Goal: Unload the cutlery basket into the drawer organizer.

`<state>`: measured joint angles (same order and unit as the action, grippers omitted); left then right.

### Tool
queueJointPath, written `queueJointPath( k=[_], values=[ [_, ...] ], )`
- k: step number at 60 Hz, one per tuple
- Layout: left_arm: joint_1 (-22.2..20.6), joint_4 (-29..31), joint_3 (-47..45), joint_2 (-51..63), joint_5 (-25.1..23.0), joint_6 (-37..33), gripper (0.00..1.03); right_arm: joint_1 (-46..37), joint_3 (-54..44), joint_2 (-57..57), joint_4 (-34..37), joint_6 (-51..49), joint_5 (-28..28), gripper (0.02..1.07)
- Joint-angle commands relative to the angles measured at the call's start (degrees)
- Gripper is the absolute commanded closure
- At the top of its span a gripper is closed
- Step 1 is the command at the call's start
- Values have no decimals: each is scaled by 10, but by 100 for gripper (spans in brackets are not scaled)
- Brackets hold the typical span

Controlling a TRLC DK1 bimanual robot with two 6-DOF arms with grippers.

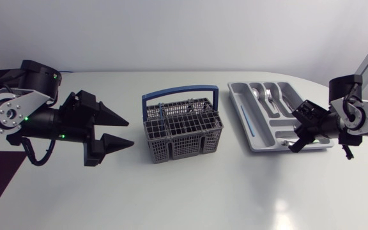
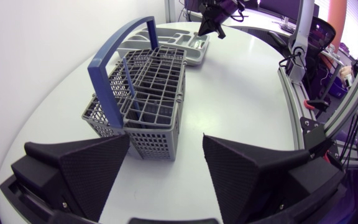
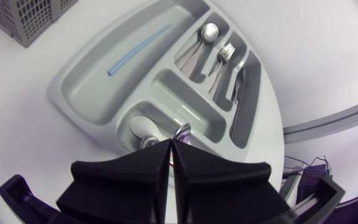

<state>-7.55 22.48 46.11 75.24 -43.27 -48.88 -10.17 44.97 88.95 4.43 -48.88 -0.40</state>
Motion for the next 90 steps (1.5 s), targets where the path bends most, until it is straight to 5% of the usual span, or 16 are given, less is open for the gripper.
queueJointPath(
  k=[1, 23, 40, 44, 52, 69, 77, 86, 90],
  values=[
    [-11, 5, -5, -4, -7, 11, 5, -14, -11, 41, -25, -31, 15, 99],
    [-23, 1, -14, 2, -7, 9, 5, -10, -20, 121, -147, -46, 64, 90],
    [-18, -1, -20, 1, -7, 6, 5, 9, -17, 114, -153, -39, 75, 86],
    [-18, -1, -20, 1, -7, 5, 5, 14, -21, 106, -153, -36, 76, 72],
    [-17, -3, -21, 3, -7, 5, 5, 28, -30, 59, -137, -26, 88, 9],
    [-32, -22, -22, 28, -7, 7, 5, 128, -32, -129, -31, 88, 82, 7],
    [-45, -38, -12, 71, -9, 12, 27, 204, -34, -166, 2, 143, 87, 7],
    [-46, -97, -7, 97, -10, 63, 80, 278, -30, -182, 17, 186, 97, 10],
    [-47, -116, -6, 103, -11, 78, 82, 305, -30, -181, 17, 195, 110, 10]
  ],
)
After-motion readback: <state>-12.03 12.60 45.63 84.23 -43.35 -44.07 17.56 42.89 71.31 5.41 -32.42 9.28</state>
